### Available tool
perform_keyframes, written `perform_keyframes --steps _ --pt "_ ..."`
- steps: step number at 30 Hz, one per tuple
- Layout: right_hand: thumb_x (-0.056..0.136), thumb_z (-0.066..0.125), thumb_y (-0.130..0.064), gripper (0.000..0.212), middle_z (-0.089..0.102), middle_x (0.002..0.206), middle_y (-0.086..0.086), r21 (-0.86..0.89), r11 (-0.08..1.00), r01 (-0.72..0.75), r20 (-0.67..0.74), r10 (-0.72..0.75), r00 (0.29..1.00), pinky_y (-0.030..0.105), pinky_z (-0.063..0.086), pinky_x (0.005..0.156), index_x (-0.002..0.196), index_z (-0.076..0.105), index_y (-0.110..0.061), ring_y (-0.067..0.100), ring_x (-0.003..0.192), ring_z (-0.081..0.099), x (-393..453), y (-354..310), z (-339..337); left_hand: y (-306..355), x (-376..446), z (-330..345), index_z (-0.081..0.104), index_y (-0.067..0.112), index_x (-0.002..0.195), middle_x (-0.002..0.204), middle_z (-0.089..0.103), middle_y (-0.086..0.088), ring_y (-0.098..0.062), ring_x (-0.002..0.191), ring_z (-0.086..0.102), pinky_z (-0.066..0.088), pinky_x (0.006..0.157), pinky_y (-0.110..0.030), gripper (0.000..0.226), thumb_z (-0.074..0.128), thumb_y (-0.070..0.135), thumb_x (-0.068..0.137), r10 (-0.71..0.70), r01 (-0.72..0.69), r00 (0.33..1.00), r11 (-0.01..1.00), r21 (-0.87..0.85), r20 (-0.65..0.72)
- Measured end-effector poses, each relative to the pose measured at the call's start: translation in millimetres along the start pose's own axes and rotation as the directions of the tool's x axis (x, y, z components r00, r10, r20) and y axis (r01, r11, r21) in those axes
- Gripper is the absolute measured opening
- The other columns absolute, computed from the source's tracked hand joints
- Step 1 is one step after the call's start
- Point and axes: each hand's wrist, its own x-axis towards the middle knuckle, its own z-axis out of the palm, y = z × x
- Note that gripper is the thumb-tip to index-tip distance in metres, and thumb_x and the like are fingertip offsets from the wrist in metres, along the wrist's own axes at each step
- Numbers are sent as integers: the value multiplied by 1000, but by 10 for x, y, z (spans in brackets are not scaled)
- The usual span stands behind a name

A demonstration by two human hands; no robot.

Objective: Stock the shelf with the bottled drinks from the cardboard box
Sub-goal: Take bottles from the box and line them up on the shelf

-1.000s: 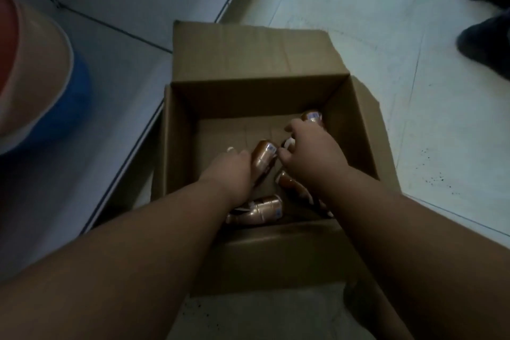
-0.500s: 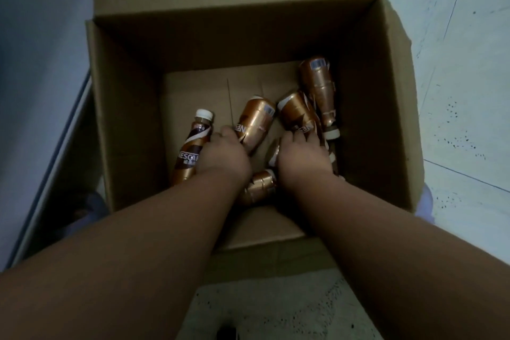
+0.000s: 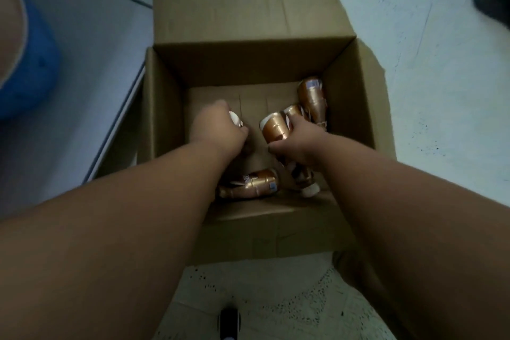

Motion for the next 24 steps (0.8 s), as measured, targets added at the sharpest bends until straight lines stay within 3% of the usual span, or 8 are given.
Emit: perform_keyframes --steps 2,4,6,11,15,17,19,24 --pt "77 78 -30 81 56 105 8 39 999 -19 4 19 1000 37 55 63 143 33 -18 22 79 60 -180 -48 -124 96 -75 -199 59 16 111 109 62 -7 -27 101 59 49 79 -34 40 75 32 78 26 -29 997 999 -37 -69" --pt "70 82 -28 70 60 96 11 -7 1000 1 -21 -1 1000 42 59 72 128 50 -7 26 82 65 -393 -95 -239 176 -198 -447 58 18 116 111 62 -6 -26 103 59 52 81 -37 45 76 31 77 -30 15 993 990 -137 -110" --pt "64 84 -31 63 65 97 13 -44 998 40 -51 -42 998 45 60 77 118 60 -8 30 85 68 -708 -190 -365 272 -356 -765 56 19 119 111 61 -6 -26 102 59 52 80 -37 47 77 29 77 -104 73 988 966 -250 -111" --pt "75 77 -30 52 65 104 13 -203 959 200 -189 -239 953 45 59 80 118 56 -9 32 91 66 -1707 -735 -707 575 -835 -1761 58 15 108 103 61 -8 -28 92 59 54 82 -41 44 77 27 71 -16 -52 977 947 -316 -211" --pt "79 72 -27 46 64 104 14 -451 819 356 -275 -506 817 46 60 74 117 51 -11 33 88 67 -2591 -1451 -904 625 -1247 -2677 57 18 107 105 60 -8 -28 93 58 53 79 -35 42 75 20 70 62 -205 925 911 -358 -374" --pt "81 73 -18 44 66 95 16 -507 757 413 -260 -591 764 46 62 69 119 53 -10 33 78 71 -3011 -1818 -878 502 -1479 -3100 54 19 108 103 58 -6 -25 92 55 44 69 -30 43 74 15 70 86 -258 890 904 -340 -448" --pt "79 72 -17 39 70 88 18 -567 683 461 -231 -669 707 46 62 70 116 60 -9 34 75 73 -3378 -2167 -752 274 -1714 -3451 53 20 107 105 58 -8 -27 96 54 43 69 -32 41 71 13 71 109 -305 834 908 -287 -540" --pt "80 72 -28 30 66 98 11 -698 488 523 -235 -847 477 41 60 74 103 68 -9 29 84 67 -4029 -2977 -256 -426 -2216 -4214 52 21 108 99 59 -5 -23 88 55 40 68 -27 36 64 13 74 168 -360 703 922 -141 -691"
